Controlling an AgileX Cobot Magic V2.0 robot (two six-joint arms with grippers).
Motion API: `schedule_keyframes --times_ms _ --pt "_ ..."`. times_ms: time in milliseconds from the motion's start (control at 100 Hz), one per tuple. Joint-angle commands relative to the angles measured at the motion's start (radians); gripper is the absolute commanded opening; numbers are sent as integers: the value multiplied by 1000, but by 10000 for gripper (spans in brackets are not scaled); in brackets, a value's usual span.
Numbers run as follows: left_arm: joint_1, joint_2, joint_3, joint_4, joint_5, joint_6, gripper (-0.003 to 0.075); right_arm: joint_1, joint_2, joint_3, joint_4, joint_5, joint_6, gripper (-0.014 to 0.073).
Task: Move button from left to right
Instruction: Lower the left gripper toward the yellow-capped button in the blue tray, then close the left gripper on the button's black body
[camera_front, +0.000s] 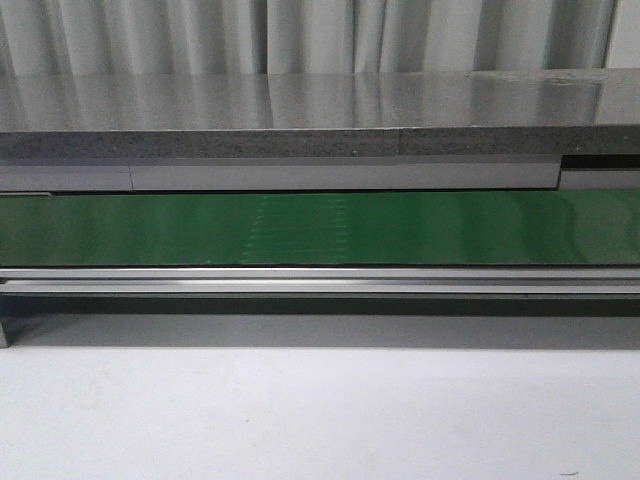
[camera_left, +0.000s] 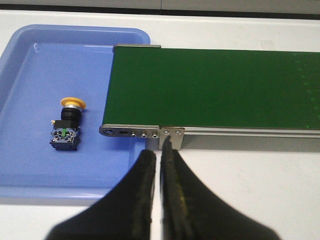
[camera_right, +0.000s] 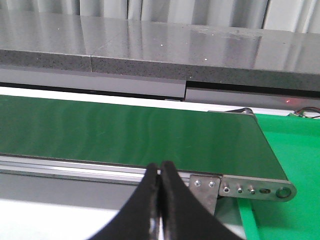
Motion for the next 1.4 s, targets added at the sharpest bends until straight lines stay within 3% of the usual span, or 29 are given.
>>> schedule_keyframes --times_ms 0,120,170,300,390,600,910,1390 --pt "-8 6 -34 -11 -61 -10 10 -2 -19 1 -11 -74 -2 -68" --pt "-8 6 -34 -11 -38 -4 115 -2 -19 1 -11 -74 -2 -68" --pt "-8 6 -34 -11 -21 -3 211 -2 -19 1 -11 -74 -2 -68" --pt "-8 6 -34 -11 -7 -3 554 -2 -19 1 -11 -74 -2 -68" --pt "-8 6 -34 -11 -11 -3 663 -2 -19 1 -11 -74 -2 -68" --pt "-8 6 -34 -54 9 -3 664 -2 -19 1 -11 -74 -2 -68" --pt "46 106 -141 115 134 -5 664 -2 -19 1 -11 -74 -2 -68" --pt "266 525 -281 65 0 -1 664 -2 -19 1 -11 -74 -2 -68"
